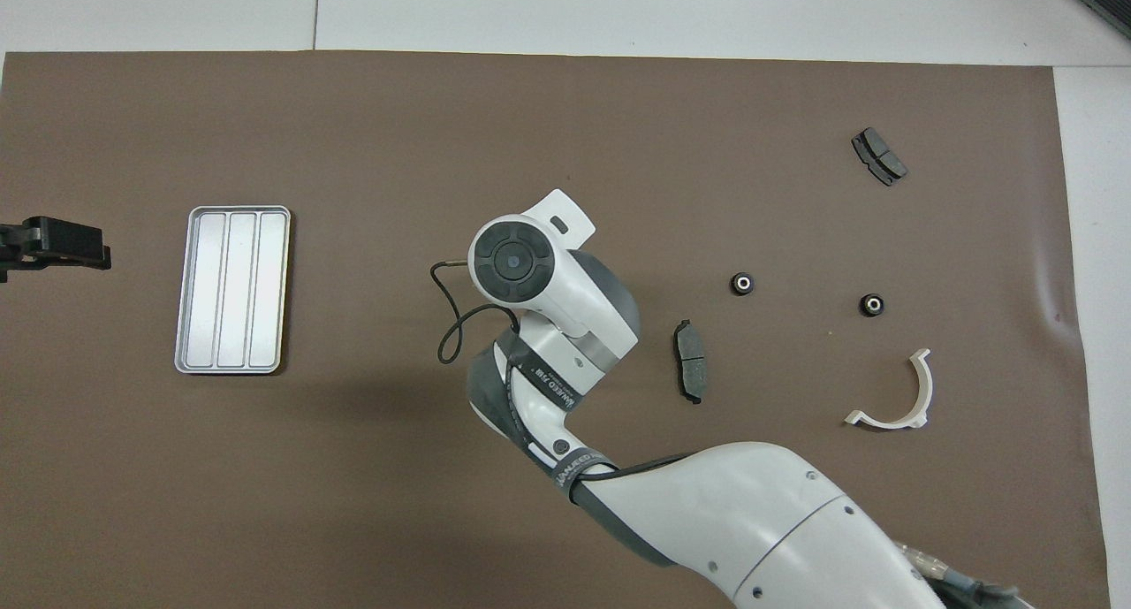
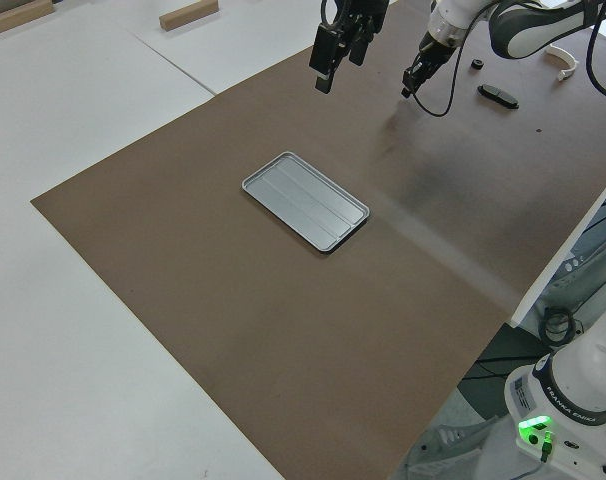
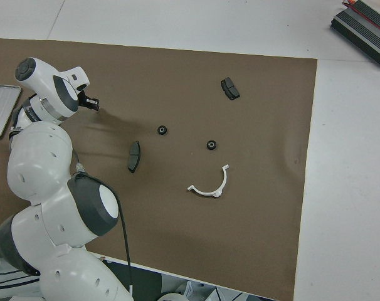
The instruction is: Place bearing gear from tray to pile
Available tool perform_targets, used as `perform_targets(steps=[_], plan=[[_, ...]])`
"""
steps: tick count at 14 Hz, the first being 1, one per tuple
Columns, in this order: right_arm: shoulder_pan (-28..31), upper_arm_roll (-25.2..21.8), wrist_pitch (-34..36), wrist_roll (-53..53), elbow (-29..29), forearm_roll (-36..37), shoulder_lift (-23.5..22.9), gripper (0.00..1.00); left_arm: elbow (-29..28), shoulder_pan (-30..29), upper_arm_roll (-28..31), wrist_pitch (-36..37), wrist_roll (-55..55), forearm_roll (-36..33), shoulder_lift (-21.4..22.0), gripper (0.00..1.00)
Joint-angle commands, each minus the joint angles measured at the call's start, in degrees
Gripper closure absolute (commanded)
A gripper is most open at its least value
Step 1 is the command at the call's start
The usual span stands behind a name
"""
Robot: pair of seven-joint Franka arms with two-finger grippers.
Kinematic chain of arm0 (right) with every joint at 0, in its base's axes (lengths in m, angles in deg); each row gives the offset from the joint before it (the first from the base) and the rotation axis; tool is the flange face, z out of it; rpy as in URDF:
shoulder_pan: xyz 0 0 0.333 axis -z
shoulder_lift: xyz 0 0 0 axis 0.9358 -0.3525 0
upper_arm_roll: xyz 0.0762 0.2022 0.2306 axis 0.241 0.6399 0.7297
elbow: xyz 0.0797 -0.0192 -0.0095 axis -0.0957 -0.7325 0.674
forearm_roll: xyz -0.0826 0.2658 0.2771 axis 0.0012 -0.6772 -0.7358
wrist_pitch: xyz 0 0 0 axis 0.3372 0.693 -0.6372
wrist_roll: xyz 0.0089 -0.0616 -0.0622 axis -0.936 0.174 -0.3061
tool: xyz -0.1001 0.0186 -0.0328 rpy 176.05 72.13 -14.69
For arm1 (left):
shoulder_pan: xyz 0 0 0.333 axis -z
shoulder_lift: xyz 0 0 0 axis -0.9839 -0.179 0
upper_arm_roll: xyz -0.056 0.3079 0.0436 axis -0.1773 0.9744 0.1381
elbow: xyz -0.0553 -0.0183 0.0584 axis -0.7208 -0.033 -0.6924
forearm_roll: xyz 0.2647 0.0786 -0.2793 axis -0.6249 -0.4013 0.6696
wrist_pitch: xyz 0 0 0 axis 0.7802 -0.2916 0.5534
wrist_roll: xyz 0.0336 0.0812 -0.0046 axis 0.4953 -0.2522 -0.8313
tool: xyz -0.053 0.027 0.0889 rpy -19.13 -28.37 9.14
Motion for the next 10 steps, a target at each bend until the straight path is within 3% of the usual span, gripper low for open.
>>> perform_targets(steps=[1,4,6,8,9,10], plan=[[6.47,1.02,-1.03,-4.61,-6.99,1.54,6.21,1.00,-0.40,-0.28,0.09,0.44,-0.27,0.61,0.85,0.00],[15.25,1.19,-2.34,-18.83,-14.73,1.11,11.14,1.00,-0.40,-0.28,0.09,0.44,-0.27,0.61,0.85,0.00],[19.21,1.20,-2.96,-26.75,-15.89,0.75,11.59,0.99,-0.32,-0.28,0.09,0.44,-0.27,0.61,0.85,0.00],[23.00,1.28,-2.87,-33.35,-16.59,0.58,11.50,0.86,-0.32,-0.28,0.09,0.44,-0.27,0.61,0.85,0.00],[24.41,1.37,-2.96,-35.56,-16.77,0.58,11.50,0.54,-0.40,-0.28,0.09,0.44,-0.27,0.61,0.85,0.00],[25.03,1.37,-3.05,-36.36,-16.77,0.58,11.42,0.01,-0.40,-0.28,0.09,0.44,-0.27,0.61,0.85,0.00]])
